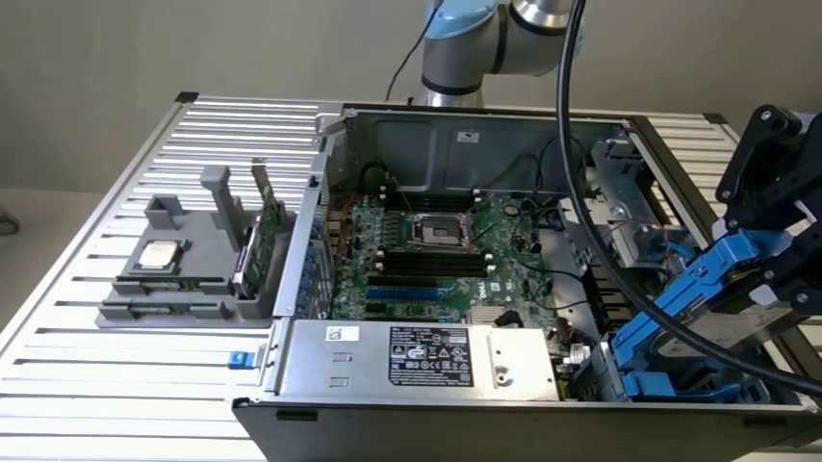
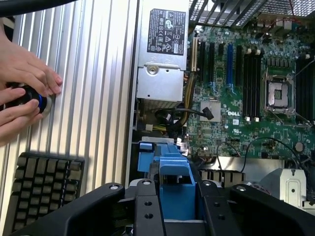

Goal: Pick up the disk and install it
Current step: 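Pick up the disk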

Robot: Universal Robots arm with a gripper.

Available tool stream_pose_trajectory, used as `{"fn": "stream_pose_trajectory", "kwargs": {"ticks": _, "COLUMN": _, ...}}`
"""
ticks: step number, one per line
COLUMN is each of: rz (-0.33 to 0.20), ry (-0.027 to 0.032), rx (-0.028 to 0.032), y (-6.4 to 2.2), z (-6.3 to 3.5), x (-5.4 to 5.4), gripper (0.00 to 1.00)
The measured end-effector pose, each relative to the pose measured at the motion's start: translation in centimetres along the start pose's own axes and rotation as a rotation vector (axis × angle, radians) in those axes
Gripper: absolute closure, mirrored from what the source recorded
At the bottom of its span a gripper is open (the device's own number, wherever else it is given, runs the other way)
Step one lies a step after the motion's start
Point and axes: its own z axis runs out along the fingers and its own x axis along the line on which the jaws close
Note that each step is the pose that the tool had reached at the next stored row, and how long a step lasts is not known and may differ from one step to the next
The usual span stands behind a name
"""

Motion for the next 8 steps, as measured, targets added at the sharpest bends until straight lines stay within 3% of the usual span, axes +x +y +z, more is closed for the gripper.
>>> {"fn": "stream_pose_trajectory", "kwargs": {"ticks": 8, "rz": 0.000, "ry": -0.0002, "rx": 0.0000, "y": -0.23, "z": 0.48, "x": 0.04, "gripper": 0.67}}
